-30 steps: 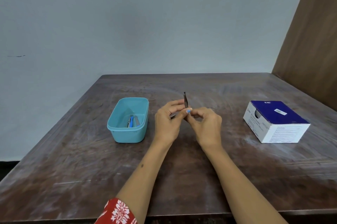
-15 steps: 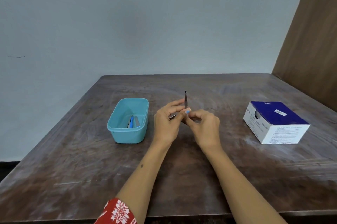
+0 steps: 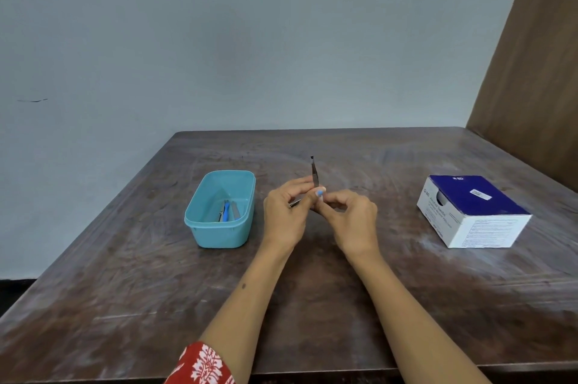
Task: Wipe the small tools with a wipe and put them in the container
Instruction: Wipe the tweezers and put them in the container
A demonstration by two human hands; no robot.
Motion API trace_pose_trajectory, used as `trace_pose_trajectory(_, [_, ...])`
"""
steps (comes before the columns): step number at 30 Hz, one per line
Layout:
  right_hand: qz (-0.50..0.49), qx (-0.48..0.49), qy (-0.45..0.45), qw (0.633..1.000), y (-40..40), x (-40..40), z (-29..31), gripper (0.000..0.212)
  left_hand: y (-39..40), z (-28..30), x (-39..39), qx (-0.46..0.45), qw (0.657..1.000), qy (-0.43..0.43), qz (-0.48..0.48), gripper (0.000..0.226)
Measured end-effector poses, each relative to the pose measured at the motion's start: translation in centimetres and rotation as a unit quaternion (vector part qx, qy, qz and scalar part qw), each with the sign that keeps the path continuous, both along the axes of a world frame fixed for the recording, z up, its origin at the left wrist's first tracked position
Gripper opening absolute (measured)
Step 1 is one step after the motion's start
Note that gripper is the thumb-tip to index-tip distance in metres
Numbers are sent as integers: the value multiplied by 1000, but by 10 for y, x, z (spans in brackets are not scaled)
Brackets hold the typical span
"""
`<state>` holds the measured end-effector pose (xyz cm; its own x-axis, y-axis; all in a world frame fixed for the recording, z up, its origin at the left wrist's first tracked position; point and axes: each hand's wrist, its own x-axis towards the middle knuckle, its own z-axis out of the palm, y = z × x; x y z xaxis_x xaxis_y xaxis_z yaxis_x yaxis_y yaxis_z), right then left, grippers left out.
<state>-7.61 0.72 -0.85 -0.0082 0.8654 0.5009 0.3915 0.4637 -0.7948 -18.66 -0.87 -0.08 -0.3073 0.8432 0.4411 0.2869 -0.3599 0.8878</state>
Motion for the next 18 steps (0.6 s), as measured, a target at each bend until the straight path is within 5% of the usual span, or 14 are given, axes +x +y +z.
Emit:
trace_pose_trajectory(5, [-21,-44,138,989,4,4,3,13,0,0,-3,-13,999,-27,24,21])
trace_pose_trajectory(11, [-4,-61,287,956,9,7,2,15,-8,1,4,-53,996,67,-21,11])
trace_pose_trajectory(18, [46,-88,290,952,5,4,5,14,-11,2,1,-81,985,137,-66,13])
